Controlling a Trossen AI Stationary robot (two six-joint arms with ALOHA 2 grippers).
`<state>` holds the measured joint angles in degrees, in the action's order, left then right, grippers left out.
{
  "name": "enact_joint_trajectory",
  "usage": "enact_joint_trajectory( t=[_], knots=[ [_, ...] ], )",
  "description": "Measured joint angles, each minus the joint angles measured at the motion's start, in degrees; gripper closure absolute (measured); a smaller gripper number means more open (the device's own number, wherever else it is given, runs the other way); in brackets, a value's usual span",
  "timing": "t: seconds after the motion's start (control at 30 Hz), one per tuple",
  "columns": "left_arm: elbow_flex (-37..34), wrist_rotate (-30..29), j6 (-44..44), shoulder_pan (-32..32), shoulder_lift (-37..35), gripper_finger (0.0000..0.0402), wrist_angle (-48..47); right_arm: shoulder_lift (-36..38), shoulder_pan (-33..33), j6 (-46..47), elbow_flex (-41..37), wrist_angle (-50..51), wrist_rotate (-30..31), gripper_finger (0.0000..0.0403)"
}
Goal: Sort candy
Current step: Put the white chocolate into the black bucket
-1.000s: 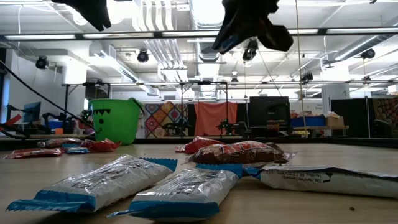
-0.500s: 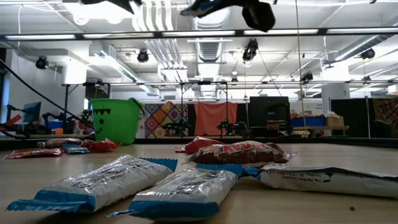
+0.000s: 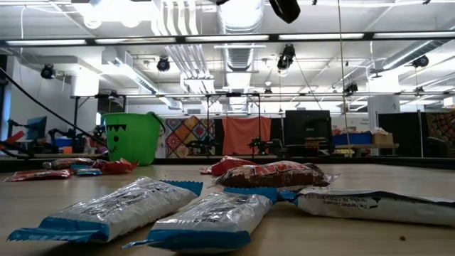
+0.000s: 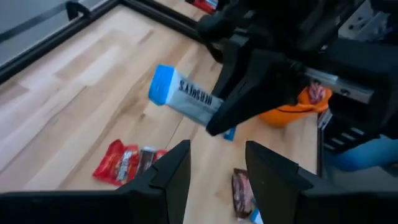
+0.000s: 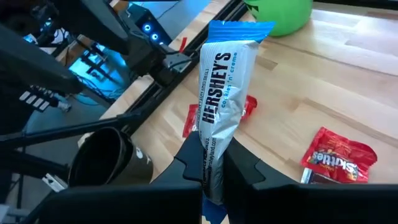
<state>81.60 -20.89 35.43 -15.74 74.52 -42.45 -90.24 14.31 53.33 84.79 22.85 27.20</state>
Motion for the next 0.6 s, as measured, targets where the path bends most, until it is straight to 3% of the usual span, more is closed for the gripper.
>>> enact_joint_trajectory(
  t=[0.17,0.6],
  knots=[
    [0.00,-4.13,-0.46,0.75,0.01,0.0265,0.24,0.00,0.07,-0.05,0.00,-2.57,0.48,0.0390],
    [0.00,-4.52,-0.48,1.98,0.19,0.0235,3.42,0.00,0.69,-1.54,0.35,-5.71,1.38,0.0390]
  ],
)
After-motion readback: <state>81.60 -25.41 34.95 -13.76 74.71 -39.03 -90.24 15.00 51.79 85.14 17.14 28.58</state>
